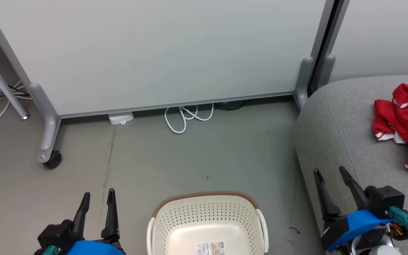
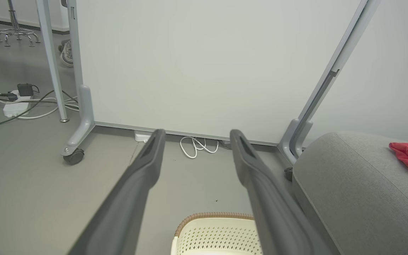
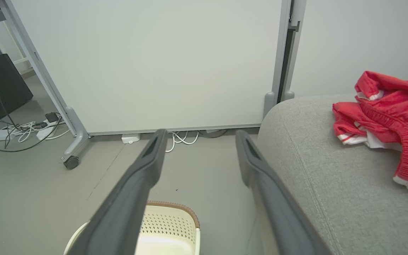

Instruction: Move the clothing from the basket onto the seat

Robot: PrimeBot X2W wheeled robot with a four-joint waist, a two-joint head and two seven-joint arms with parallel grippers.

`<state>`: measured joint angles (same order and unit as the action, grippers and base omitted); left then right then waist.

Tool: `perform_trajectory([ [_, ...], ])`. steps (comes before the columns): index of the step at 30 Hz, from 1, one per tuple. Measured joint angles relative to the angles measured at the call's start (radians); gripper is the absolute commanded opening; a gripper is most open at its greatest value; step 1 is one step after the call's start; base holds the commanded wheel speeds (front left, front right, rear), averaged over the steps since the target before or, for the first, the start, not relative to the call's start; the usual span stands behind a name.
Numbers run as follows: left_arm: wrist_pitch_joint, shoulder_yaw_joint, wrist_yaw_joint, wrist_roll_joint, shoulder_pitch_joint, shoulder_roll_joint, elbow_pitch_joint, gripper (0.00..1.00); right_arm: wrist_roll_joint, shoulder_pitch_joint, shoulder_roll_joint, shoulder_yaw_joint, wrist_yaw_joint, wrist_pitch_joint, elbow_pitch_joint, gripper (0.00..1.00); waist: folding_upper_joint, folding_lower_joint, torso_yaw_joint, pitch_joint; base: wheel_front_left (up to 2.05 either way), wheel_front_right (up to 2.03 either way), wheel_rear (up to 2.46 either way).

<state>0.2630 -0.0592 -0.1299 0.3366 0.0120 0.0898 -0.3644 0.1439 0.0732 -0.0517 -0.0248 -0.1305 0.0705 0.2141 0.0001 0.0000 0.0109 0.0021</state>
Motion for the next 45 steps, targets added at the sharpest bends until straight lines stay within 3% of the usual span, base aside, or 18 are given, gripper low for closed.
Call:
perform_trajectory([
  [12, 0.0, -0.012, 0.0, 0.015, 0.0, 0.003, -0.006, 1.0, 0.01, 0.0, 0.0, 0.006, 0.0, 0.0, -0.003, 1.0, 0.0, 0.0, -0.003, 0.012, 0.0, 0.0, 0.0],
  [13, 0.0, -0.014, 0.0, 0.017, 0.0, 0.002, -0.007, 0.0, 0.01, 0.0, 0.0, 0.007, 0.0, 0.0, -0.001, 0.0, 0.0, 0.0, -0.003, 0.012, 0.0, 0.0, 0.0],
  [22, -0.008, -0.018, 0.0, 0.018, -0.051, -0.017, -0.081, 0.0, 0.012, -0.034, 0.004, 0.007, 0.0, -0.008, 0.083, 0.0, 0.0, 0.0001, -0.003, 0.013, 0.0, 0.0, 0.0],
  [45, -0.114, 0.032, 0.0, 0.373, -0.029, -0.025, -0.032, 0.0, 0.42, -0.032, 0.004, -0.017, 0.0, -0.06, 0.077, 0.0, 0.0, 0.0001, -0.005, 0.01, 0.0, 0.0, 0.0],
])
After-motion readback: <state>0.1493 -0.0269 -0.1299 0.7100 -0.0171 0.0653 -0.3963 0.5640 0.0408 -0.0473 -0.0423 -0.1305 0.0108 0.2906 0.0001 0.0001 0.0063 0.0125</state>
